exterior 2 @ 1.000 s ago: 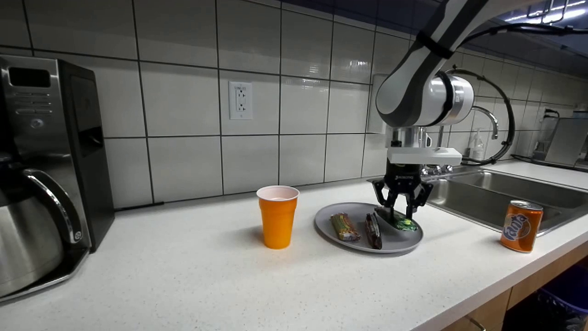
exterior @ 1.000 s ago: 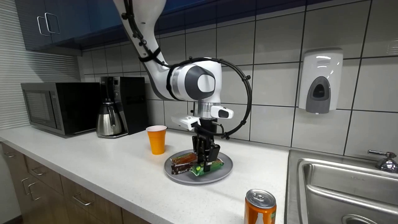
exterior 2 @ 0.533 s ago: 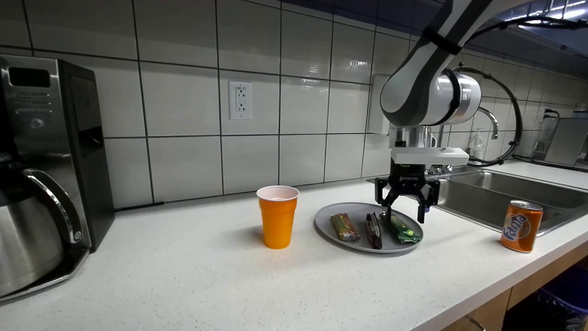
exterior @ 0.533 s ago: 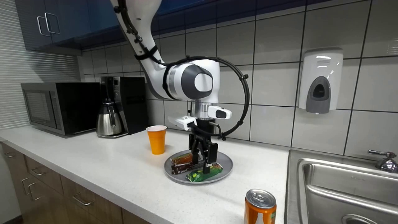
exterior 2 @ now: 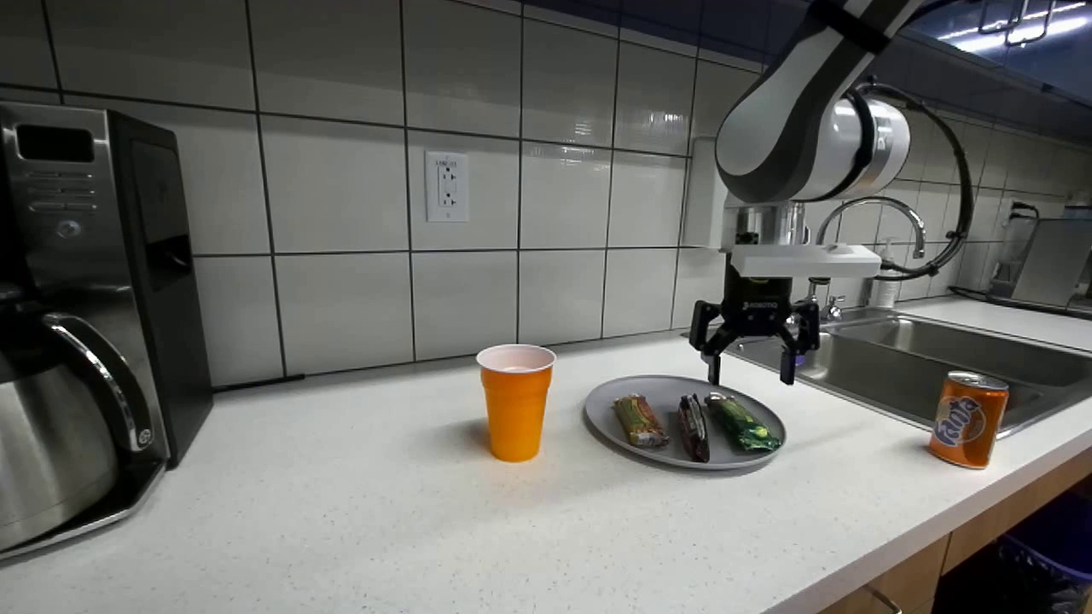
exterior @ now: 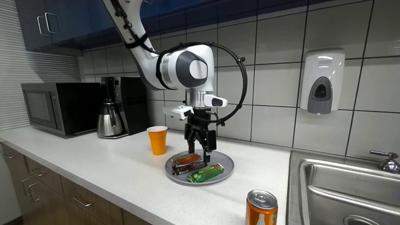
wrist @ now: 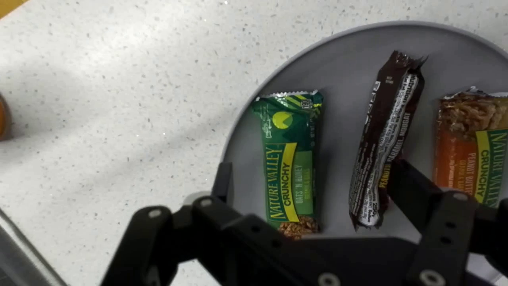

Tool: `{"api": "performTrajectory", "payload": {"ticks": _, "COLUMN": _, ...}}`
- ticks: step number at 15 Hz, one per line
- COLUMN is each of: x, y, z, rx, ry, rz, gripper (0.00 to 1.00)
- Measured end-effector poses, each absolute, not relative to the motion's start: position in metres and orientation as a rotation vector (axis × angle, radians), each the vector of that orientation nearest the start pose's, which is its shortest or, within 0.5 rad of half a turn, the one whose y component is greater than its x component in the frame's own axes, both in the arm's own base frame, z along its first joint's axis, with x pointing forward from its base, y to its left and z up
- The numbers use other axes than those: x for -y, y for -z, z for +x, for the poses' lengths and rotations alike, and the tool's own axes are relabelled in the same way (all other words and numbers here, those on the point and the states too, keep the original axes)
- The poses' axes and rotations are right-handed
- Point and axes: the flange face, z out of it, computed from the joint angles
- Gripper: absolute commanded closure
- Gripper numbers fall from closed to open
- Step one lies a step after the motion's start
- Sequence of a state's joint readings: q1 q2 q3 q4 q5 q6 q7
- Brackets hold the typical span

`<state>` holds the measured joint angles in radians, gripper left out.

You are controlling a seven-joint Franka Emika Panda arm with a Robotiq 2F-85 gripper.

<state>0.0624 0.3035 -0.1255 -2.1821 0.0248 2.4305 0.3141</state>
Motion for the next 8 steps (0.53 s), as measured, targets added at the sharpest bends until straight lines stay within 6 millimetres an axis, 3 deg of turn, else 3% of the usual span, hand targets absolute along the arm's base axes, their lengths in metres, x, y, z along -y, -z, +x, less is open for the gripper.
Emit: {"api": "performTrajectory", "payload": {"ticks": 8, "x": 0.013, "y": -0.278, "z": 0.518, "rx": -0.442, "ry": -0.032, "rz": -3.181, "gripper": 0.0}}
